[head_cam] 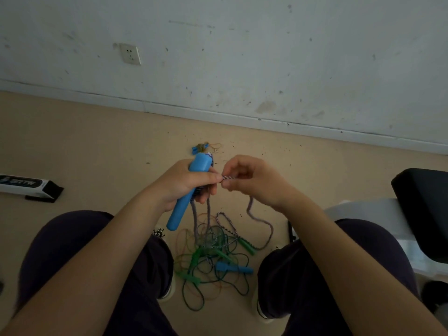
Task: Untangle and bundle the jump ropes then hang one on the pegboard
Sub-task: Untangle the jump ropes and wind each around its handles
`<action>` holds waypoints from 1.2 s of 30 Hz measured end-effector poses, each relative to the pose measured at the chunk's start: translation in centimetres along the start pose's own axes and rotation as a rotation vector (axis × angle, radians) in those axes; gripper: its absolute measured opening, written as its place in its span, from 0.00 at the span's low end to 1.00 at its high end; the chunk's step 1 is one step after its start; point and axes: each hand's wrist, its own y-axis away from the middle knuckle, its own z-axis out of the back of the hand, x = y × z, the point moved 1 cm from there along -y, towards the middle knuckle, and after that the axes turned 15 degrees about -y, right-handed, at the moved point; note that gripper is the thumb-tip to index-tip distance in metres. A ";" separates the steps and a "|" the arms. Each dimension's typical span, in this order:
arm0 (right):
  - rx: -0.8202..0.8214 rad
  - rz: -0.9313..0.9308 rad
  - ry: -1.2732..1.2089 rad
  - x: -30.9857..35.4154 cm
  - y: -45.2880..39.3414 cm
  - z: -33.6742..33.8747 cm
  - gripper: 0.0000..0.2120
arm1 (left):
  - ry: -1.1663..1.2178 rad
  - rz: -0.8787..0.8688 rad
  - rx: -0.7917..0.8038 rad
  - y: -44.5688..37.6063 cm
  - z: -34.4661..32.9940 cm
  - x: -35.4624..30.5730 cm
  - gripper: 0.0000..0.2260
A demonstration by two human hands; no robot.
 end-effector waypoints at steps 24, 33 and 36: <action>-0.024 0.082 -0.079 -0.1 -0.1 0.5 0.10 | -0.012 -0.029 -0.093 0.1 0.6 -0.2 0.04; -0.278 0.173 -0.104 0.4 0.0 2.4 0.06 | 0.008 -0.017 -0.150 0.1 1.4 -0.3 0.06; -0.133 0.116 -0.073 0.1 0.0 1.4 0.08 | 0.000 -0.023 -0.128 0.0 0.6 -0.3 0.05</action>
